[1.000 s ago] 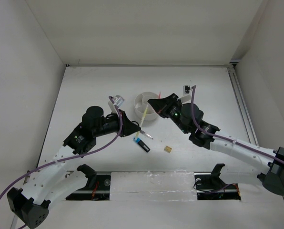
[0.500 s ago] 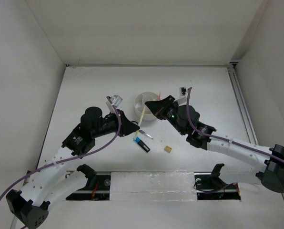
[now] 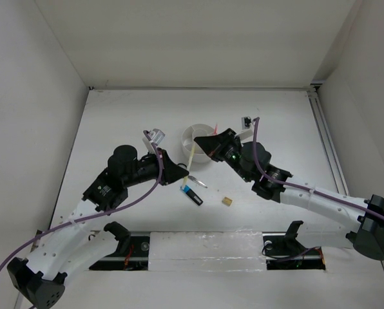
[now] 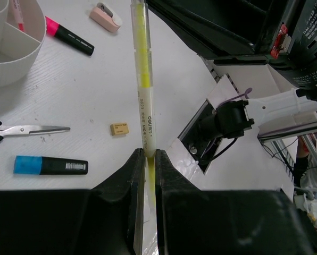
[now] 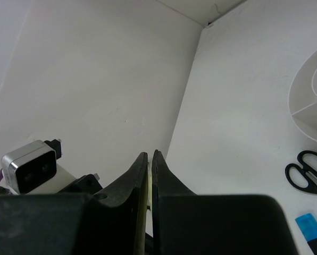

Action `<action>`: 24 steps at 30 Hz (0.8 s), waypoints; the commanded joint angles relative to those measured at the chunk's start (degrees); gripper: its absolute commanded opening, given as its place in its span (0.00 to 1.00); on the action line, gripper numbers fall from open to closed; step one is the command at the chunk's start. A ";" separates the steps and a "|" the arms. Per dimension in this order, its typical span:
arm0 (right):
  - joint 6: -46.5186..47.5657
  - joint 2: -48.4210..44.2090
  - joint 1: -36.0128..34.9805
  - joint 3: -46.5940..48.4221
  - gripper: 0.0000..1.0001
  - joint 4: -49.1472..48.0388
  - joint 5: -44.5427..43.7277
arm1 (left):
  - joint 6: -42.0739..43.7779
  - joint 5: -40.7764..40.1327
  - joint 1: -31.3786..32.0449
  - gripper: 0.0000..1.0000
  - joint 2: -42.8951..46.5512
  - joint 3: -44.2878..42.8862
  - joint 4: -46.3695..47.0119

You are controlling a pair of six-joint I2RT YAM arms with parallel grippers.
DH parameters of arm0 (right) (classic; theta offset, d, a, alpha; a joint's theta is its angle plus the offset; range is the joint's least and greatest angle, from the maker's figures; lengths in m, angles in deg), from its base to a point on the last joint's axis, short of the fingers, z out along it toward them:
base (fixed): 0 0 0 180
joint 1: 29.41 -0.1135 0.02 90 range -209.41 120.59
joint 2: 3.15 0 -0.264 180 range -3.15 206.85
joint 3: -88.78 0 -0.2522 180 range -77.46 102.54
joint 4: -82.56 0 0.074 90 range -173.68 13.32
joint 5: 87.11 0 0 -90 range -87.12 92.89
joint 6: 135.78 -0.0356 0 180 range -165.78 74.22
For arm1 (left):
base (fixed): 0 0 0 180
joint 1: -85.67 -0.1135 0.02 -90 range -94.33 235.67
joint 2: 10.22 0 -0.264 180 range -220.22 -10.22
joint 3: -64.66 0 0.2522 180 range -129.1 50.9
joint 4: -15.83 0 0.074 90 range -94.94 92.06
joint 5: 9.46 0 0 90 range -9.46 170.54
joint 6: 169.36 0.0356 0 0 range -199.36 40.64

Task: Sort the stationery into containers
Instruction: Close the pen cap on the pen.

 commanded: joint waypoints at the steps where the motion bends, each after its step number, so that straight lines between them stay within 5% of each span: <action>1: -0.87 -0.40 -0.81 -0.26 0.00 -2.72 5.45 | 0.12 -0.97 0.02 0.00 1.32 -0.06 5.28; 24: 0.18 -0.93 -4.06 -2.54 0.00 -2.02 8.09 | 2.93 -6.25 0.02 0.00 -0.35 -3.75 3.97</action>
